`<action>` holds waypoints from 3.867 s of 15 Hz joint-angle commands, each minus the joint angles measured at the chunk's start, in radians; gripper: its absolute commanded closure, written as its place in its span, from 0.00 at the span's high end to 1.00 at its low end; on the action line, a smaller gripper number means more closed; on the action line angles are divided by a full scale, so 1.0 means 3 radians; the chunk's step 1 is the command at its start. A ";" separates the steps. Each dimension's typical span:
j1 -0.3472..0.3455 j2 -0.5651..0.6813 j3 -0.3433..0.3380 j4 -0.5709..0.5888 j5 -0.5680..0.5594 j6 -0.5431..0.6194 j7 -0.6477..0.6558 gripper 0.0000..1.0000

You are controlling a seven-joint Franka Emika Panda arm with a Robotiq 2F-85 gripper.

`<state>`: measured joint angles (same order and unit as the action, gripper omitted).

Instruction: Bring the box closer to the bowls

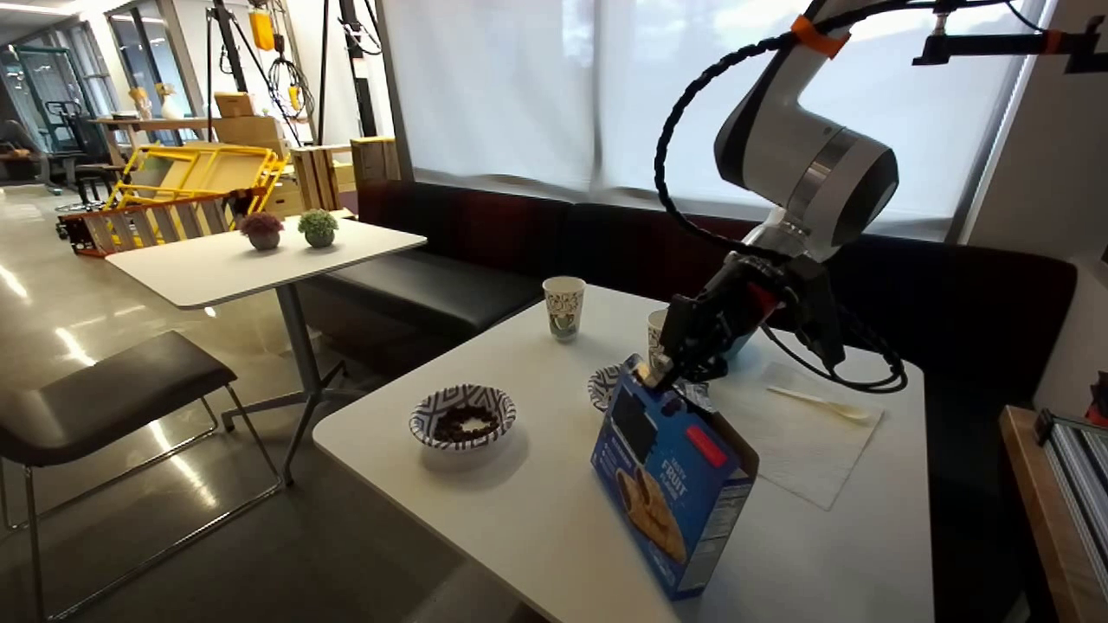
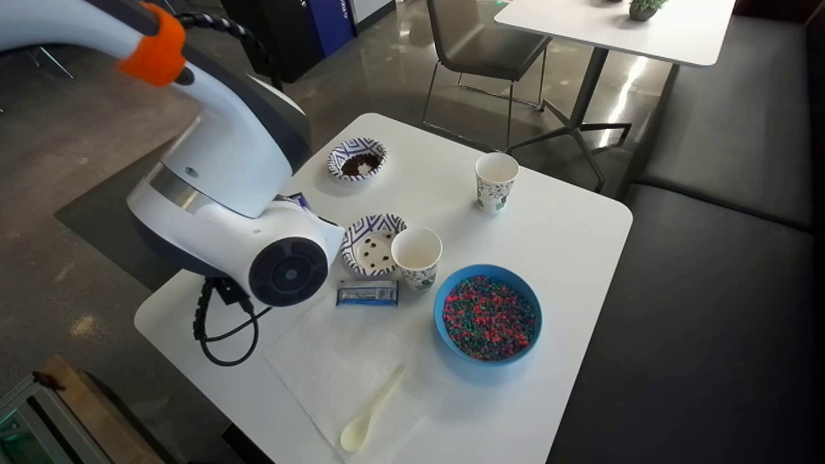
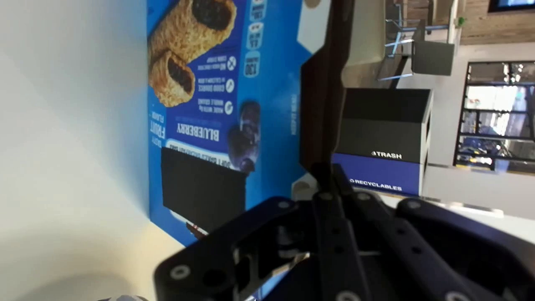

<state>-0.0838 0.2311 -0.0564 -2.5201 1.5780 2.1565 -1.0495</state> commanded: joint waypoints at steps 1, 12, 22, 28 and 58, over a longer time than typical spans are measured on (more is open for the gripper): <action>-0.0058 0.0218 -0.0056 0.0070 0.0504 -0.0391 -0.0209 0.00; 0.0030 0.0729 -0.0131 0.0245 0.1188 -0.0682 -0.0403 0.00; 0.0108 0.1018 -0.0251 0.0354 0.1168 -0.0529 -0.0490 0.00; 0.0224 0.0919 -0.0272 0.0259 0.1178 -0.0197 -0.0651 0.50; 0.1132 -0.1039 0.0522 -0.0655 -0.0319 0.3836 -0.1129 1.00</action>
